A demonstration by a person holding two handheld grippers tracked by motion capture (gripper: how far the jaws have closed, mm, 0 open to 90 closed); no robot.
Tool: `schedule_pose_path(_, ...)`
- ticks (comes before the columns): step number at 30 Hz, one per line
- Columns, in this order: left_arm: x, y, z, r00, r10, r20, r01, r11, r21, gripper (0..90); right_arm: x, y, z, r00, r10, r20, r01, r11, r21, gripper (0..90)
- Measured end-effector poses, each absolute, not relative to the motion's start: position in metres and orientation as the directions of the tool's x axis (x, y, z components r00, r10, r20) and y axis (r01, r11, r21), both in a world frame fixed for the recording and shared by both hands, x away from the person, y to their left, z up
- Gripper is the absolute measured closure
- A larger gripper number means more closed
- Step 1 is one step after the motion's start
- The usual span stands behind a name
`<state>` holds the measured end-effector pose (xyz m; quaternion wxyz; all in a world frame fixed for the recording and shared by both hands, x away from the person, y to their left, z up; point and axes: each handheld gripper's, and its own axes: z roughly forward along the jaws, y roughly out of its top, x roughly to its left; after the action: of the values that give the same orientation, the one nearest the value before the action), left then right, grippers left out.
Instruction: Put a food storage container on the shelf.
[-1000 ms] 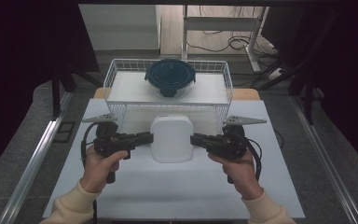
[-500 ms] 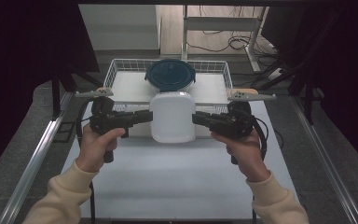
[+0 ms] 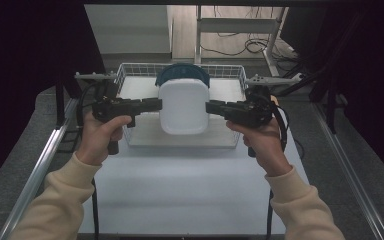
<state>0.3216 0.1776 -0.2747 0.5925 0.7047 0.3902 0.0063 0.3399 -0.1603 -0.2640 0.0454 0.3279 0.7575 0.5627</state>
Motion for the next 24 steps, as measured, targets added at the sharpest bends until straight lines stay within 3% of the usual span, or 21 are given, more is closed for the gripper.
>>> schedule_pose_path(15,0.342,0.183,-0.243,0.694,0.580,-0.427,0.520,0.007,0.854,79.8,0.365,-0.152,-0.236,-0.786,0.551,0.280,0.424,0.153,0.892,78.7)
schedule_pose_path(24,0.367,0.190,-0.229,0.681,0.574,-0.455,0.541,0.024,0.841,79.7,0.387,-0.145,-0.217,-0.783,0.549,0.292,0.438,0.153,0.886,78.7)
